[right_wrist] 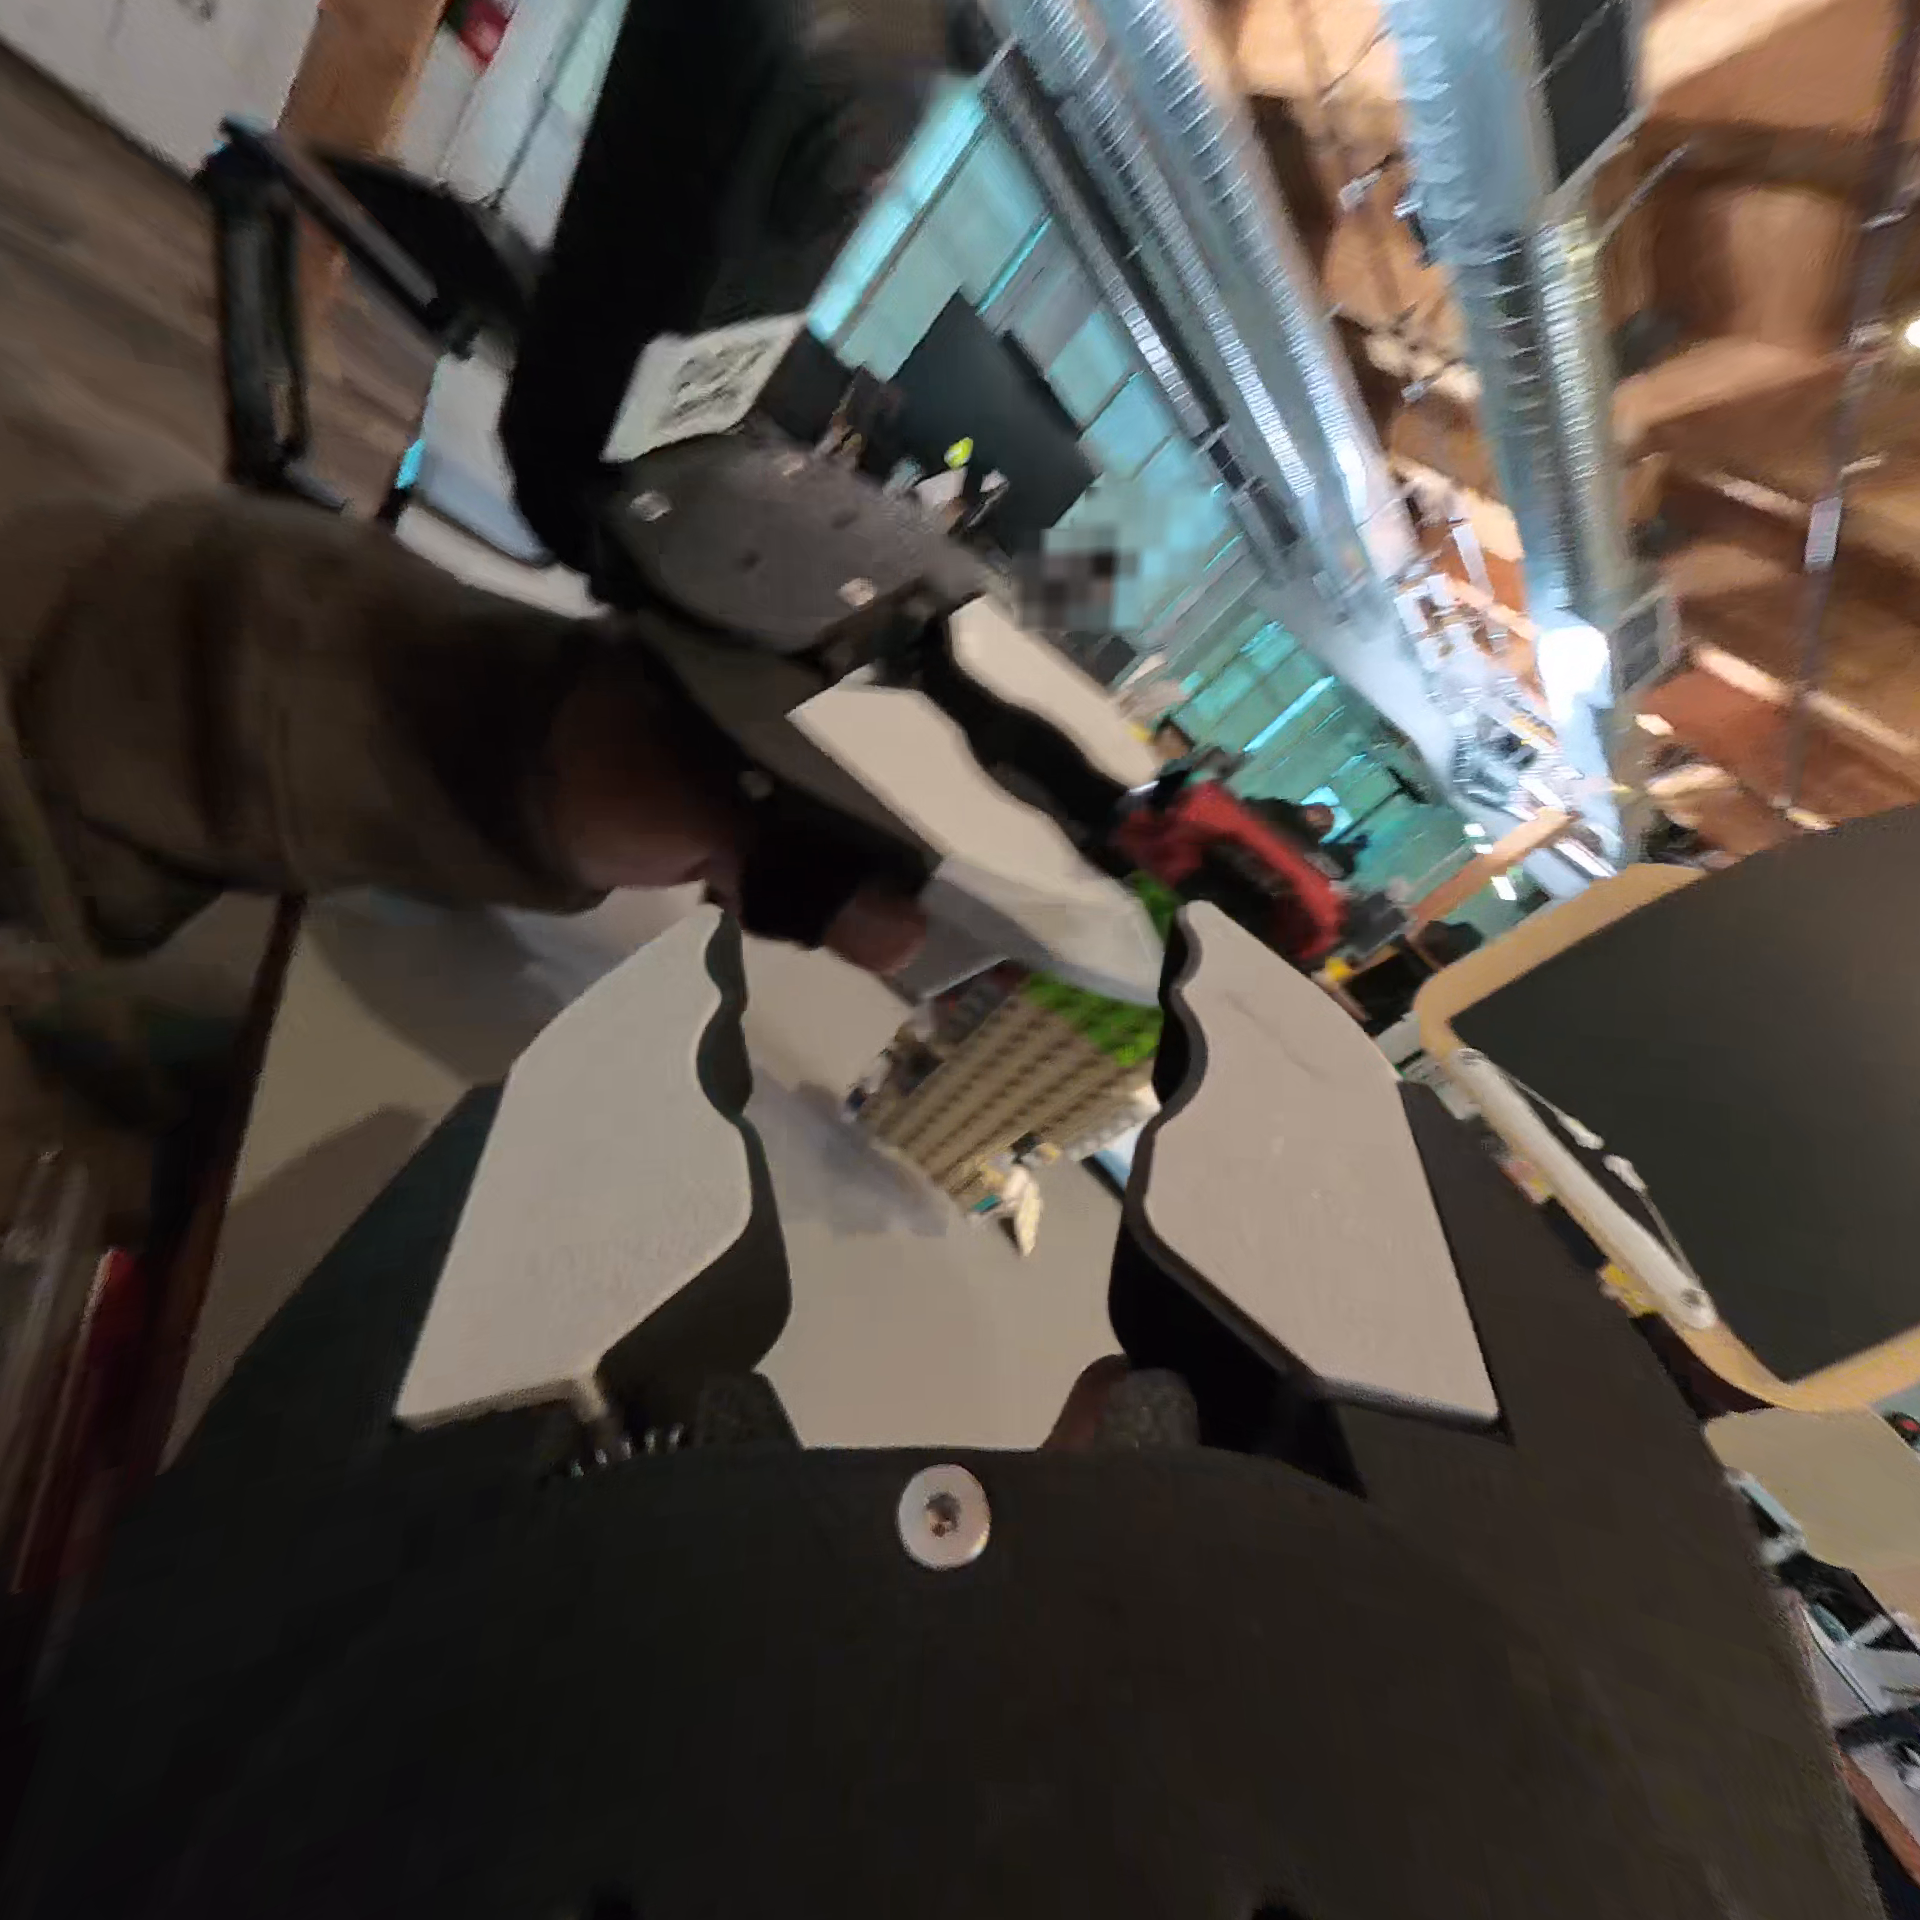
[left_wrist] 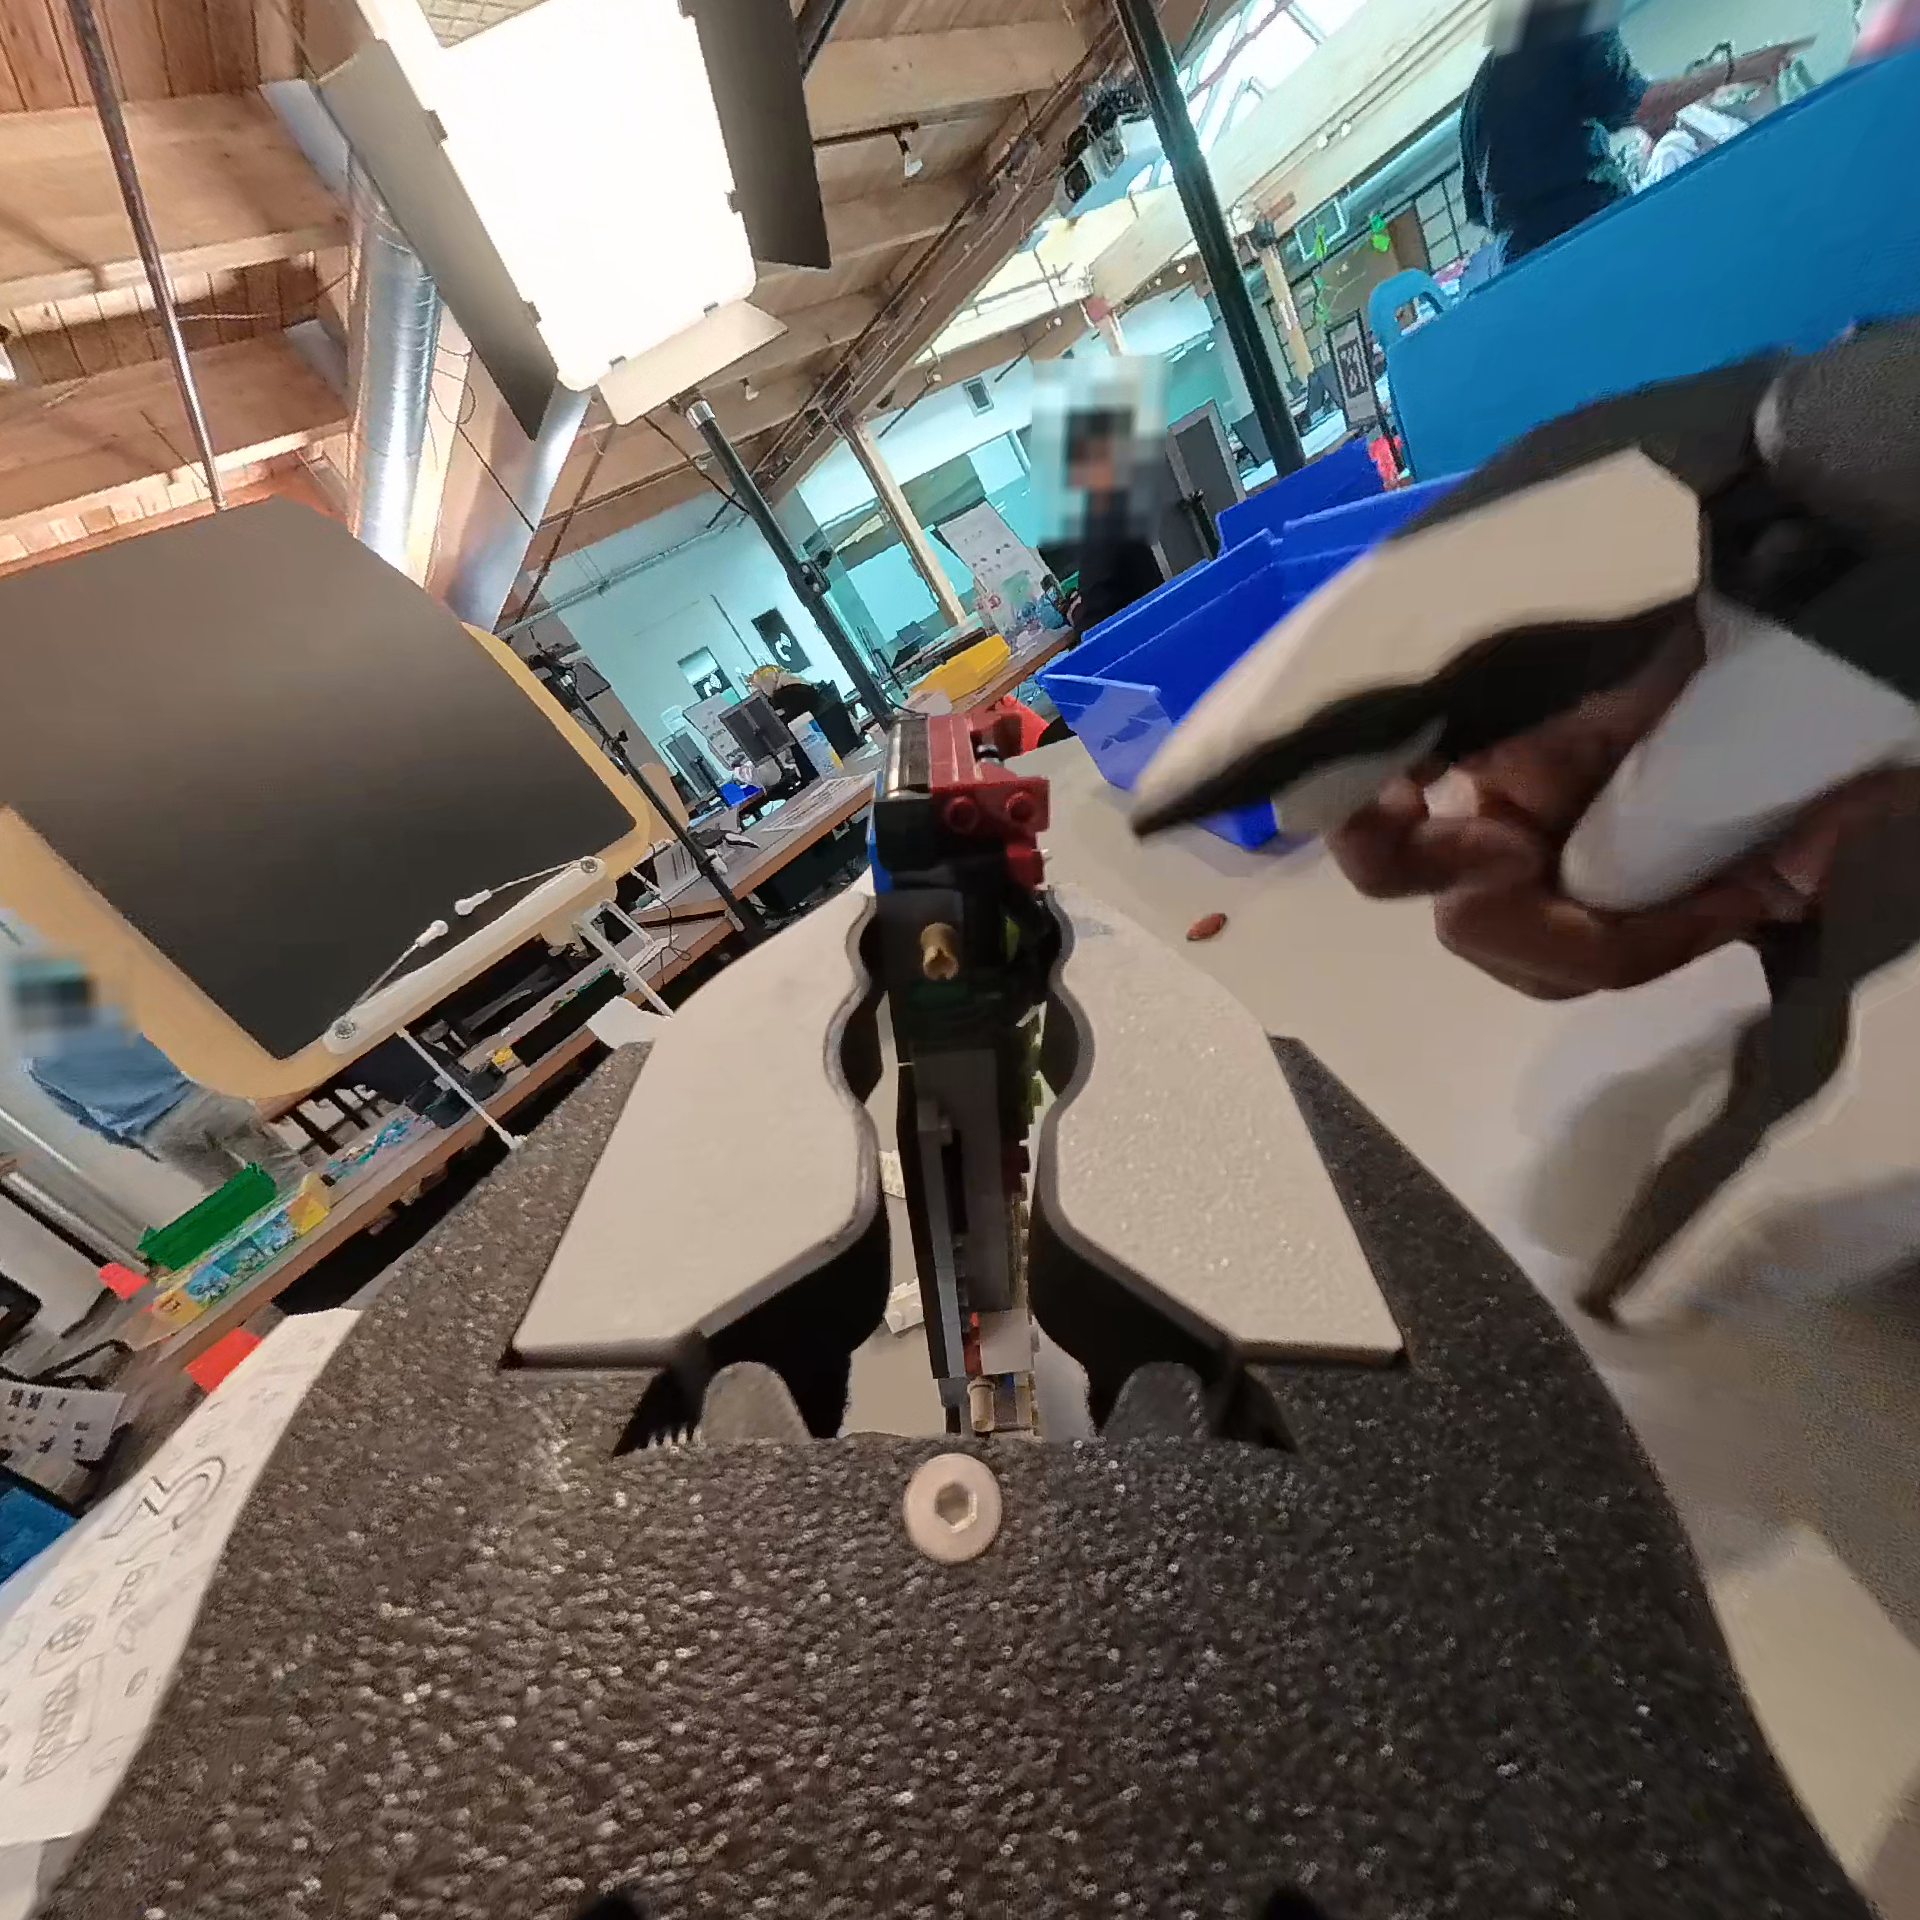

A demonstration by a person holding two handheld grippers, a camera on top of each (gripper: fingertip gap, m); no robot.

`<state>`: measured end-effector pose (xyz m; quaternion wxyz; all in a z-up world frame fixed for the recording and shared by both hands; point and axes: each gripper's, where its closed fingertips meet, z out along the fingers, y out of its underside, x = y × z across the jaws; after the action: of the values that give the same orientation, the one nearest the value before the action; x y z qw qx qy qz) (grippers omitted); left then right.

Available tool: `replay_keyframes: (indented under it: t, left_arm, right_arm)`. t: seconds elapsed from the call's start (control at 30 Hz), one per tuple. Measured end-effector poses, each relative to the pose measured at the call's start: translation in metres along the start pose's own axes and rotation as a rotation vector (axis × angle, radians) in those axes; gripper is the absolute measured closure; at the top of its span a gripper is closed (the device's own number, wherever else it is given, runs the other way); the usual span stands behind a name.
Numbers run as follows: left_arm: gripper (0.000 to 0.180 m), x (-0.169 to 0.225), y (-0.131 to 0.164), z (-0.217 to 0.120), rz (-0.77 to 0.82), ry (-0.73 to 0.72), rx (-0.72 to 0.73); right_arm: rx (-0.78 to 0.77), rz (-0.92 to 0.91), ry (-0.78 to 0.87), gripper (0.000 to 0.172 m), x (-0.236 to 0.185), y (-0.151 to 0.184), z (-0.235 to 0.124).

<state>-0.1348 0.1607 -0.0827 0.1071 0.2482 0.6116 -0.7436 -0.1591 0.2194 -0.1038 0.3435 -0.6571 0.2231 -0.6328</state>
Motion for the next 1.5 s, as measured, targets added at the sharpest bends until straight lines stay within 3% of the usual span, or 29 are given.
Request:
replay_keyframes:
  t: [0.13, 0.3, 0.7, 1.5]
  left_arm:
    - [0.154, 0.007, 0.0, 0.002, 0.054, 0.01, -0.006]
    - [0.154, 0.01, 0.001, 0.002, 0.084, 0.017, -0.017]
    - [0.153, 0.016, 0.008, 0.001, 0.206, 0.034, -0.052]
    - [0.154, 0.035, 0.031, 0.002, 0.351, 0.087, -0.179]
  right_arm:
    - [0.011, 0.006, 0.199, 0.104, 0.034, -0.001, -0.008]
    - [0.008, -0.04, 0.227, 0.11, 0.036, -0.002, -0.009]
    - [-0.046, -0.153, 0.078, 0.104, 0.01, 0.005, -0.005]
    - [-0.203, -0.264, 0.035, 0.103, -0.012, 0.035, -0.013]
